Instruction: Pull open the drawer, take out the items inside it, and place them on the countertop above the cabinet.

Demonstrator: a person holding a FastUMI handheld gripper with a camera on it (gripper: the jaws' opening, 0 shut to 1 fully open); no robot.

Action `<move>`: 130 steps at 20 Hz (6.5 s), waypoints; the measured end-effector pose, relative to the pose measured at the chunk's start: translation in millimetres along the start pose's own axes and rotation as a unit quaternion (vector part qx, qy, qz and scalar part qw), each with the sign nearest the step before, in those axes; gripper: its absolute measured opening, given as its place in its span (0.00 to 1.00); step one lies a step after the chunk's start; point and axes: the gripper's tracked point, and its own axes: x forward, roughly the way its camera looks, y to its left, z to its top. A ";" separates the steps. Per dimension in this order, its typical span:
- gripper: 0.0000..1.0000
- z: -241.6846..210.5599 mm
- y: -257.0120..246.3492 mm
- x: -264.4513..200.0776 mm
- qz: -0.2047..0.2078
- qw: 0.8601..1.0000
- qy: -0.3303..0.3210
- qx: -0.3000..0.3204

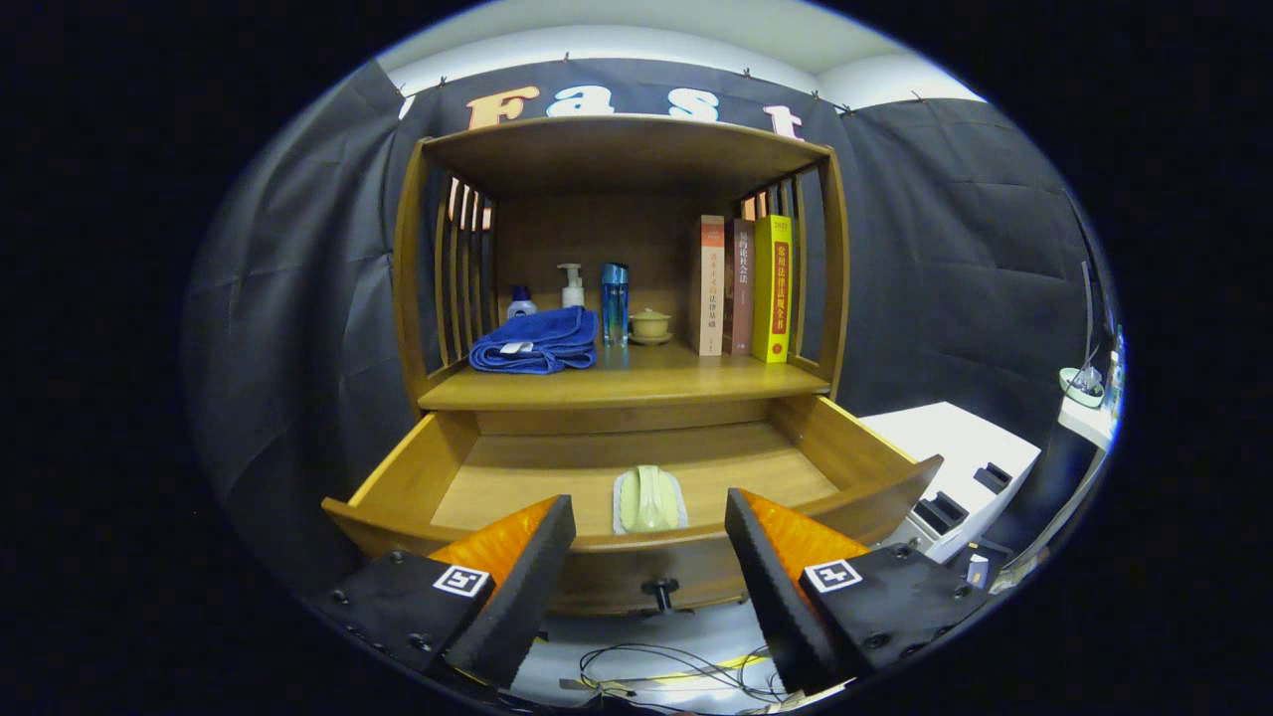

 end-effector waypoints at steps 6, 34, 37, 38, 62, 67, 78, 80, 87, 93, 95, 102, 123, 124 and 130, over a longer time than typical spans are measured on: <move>0.99 5.2 7.3 54.6 0.005 0.999 0.035 -0.011; 0.51 -124.5 2.6 157.0 0.005 0.958 0.286 -0.014; 0.39 -124.0 2.2 158.4 0.005 0.957 0.290 -0.012; 0.34 -122.1 3.7 157.3 0.007 0.958 0.288 -0.009; 0.26 55.1 1.2 121.1 0.041 0.983 0.180 -0.020; 0.26 71.0 -2.6 156.5 0.032 0.983 0.181 -0.024; 0.26 65.6 1.8 252.7 0.018 0.979 0.199 -0.038; 0.26 63.2 0.7 271.5 0.010 0.980 0.198 -0.035; 0.26 47.3 2.0 312.0 0.013 0.975 0.214 -0.049; 0.28 46.1 3.8 320.8 0.014 0.976 0.210 -0.060; 0.35 54.9 8.8 316.9 0.020 0.979 0.194 -0.051; 0.94 96.0 12.7 288.1 0.027 0.991 0.113 -0.070; 0.99 59.8 19.7 64.3 0.053 0.998 -0.018 -0.021; 0.99 51.6 20.1 55.3 0.055 0.998 -0.018 -0.019; 0.99 9.6 21.6 17.4 0.055 0.998 -0.032 -0.016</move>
